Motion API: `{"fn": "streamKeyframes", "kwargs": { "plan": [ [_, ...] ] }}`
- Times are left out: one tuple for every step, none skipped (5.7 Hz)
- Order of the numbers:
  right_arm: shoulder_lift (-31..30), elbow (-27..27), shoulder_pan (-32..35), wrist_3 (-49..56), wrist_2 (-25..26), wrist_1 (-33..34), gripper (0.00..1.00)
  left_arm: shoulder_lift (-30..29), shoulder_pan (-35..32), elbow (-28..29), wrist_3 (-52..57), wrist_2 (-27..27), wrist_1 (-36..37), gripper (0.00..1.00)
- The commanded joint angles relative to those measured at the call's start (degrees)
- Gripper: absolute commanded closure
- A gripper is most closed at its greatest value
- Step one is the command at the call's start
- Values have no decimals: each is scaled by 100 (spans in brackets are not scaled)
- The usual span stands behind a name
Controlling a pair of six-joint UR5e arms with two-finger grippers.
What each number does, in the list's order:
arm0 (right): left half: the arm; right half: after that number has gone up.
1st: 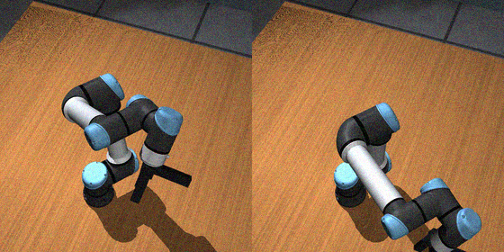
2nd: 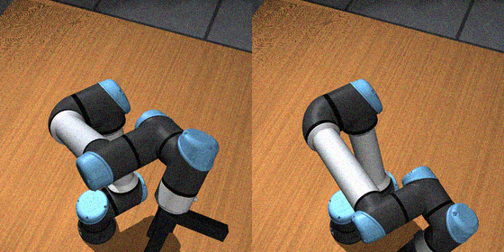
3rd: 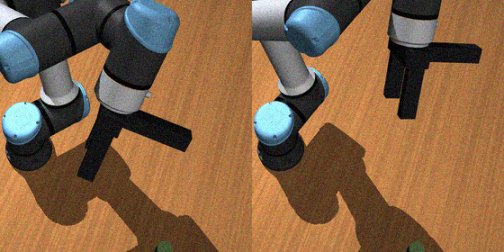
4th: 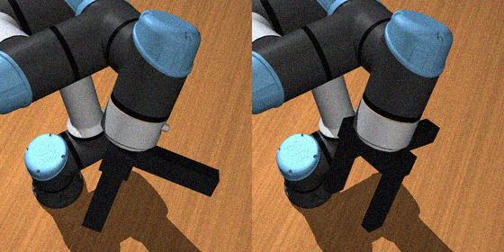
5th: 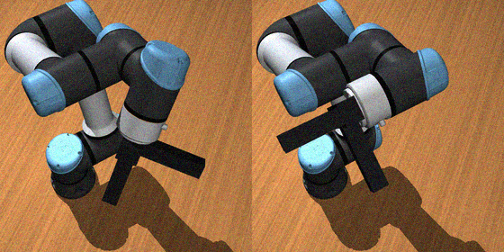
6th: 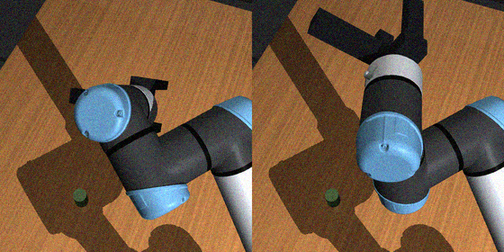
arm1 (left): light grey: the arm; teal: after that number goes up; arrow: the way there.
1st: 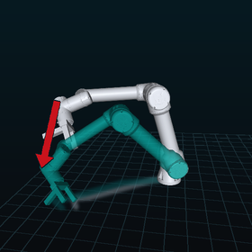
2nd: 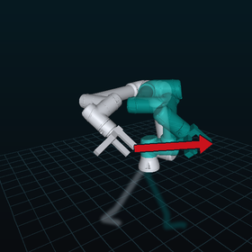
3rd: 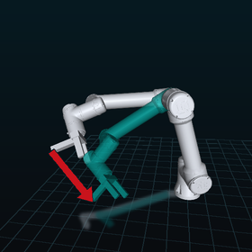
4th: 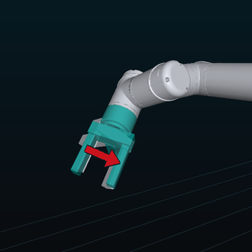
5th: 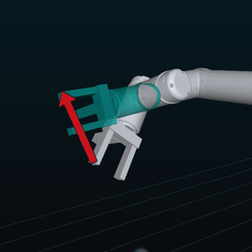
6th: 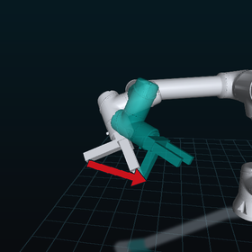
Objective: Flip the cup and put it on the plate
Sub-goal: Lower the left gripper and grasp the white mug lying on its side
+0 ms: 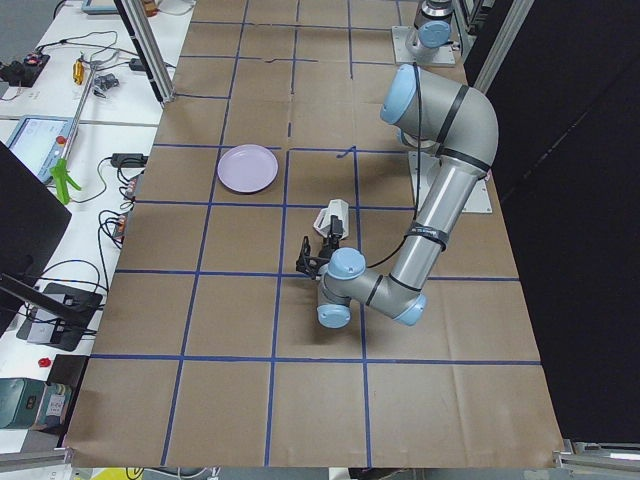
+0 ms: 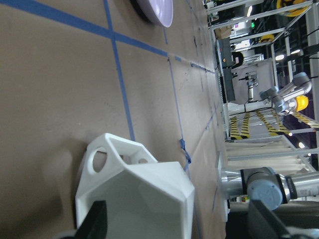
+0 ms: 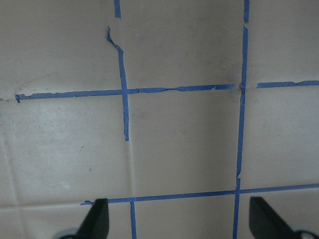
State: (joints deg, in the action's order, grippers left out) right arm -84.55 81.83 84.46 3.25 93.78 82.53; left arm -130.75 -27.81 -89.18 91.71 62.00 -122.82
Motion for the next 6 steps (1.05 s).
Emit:
{"fn": "streamKeyframes", "kwargs": {
  "plan": [
    [0,0,0,0,0,0,0,-65,3,-20,-4,-258,-487,1],
    [0,0,0,0,0,9,0,-65,3,-29,-13,-258,-627,1],
    [0,0,0,0,0,0,0,-117,3,-29,-21,-267,-629,10],
    [0,0,0,0,0,0,0,-161,12,-29,13,-250,-620,37],
    [0,0,0,0,0,0,0,-188,12,-20,31,-215,-620,68],
    [0,0,0,0,0,0,0,-197,12,-12,292,-197,-585,96]
  ]
}}
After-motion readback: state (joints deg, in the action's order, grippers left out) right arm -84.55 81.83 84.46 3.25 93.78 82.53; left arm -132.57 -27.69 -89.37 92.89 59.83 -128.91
